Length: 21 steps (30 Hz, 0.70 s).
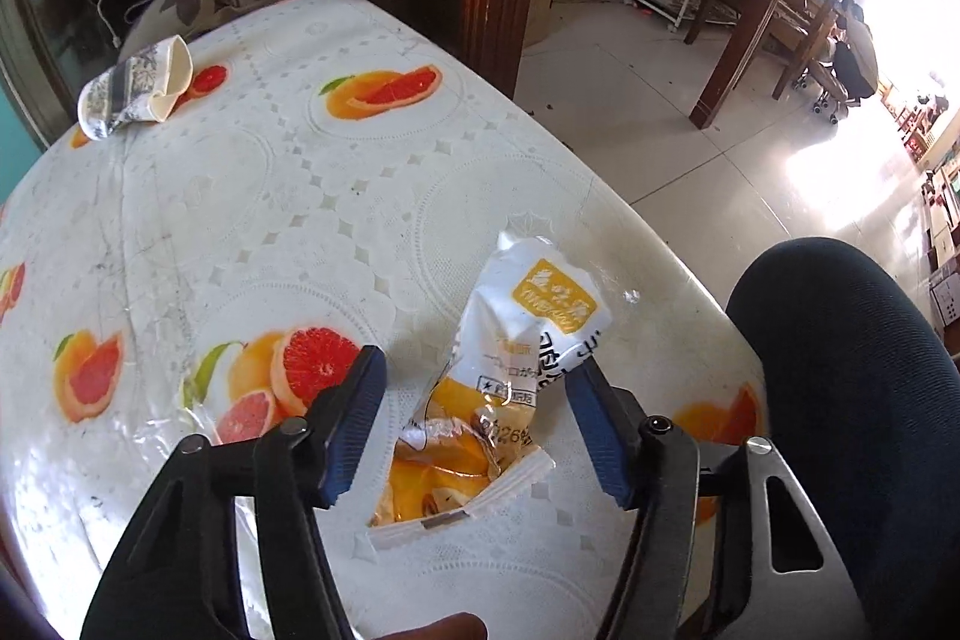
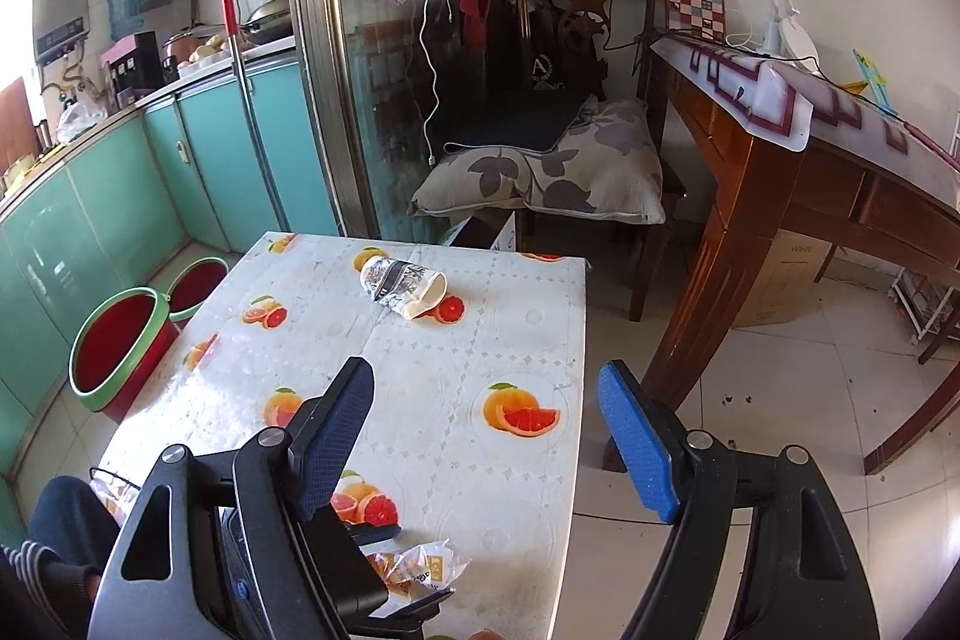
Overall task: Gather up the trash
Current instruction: 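Grasp the orange and white snack packet with the left tool, then grasp the black and white paper cup with the right tool while the left tool holds the packet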
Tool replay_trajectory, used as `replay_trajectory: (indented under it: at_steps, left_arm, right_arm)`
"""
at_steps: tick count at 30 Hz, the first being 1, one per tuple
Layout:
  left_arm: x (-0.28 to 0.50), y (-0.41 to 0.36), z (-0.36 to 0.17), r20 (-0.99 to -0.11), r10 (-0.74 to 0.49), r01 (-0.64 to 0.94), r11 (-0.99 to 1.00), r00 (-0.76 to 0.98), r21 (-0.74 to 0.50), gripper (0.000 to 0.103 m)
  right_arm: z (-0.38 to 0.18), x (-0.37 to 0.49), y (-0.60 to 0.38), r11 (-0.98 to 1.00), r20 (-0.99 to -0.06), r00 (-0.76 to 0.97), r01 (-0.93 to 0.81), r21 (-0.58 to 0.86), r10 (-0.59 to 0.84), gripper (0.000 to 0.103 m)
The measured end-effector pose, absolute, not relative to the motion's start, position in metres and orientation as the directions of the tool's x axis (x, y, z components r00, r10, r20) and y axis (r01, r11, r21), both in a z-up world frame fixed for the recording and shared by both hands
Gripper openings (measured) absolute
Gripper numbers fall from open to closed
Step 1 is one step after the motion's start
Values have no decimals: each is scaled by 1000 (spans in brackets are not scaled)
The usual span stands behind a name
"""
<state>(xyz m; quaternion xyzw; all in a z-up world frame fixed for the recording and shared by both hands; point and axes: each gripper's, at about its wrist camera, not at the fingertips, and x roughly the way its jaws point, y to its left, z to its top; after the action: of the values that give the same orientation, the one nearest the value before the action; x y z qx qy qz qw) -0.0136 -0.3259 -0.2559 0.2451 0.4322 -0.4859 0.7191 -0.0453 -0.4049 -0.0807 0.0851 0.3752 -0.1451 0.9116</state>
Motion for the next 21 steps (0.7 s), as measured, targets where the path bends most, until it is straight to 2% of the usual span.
replay_trajectory:
  at_steps: [2, 5, 12, 21]
  left_arm:
    - [-10, -326, -254, -859, -487, 906, 418, 156, -72, 28]
    - [-2, -322, -253, -859, -493, 897, 431, 141, -101, 18]
    - [23, -294, -237, -833, -501, 848, 524, 235, -77, 17]
    - [75, -207, -196, -777, -466, 686, 725, 423, -61, 17]
  right_arm:
    - [-81, -41, -405, 945, -708, 677, 325, 44, -200, 77]
    - [-84, -32, -404, 947, -711, 677, 317, 47, -192, 77]
    - [-93, 1, -399, 959, -723, 671, 281, 42, -165, 77]
    - [-127, 88, -381, 983, -747, 648, 181, -34, -145, 78]
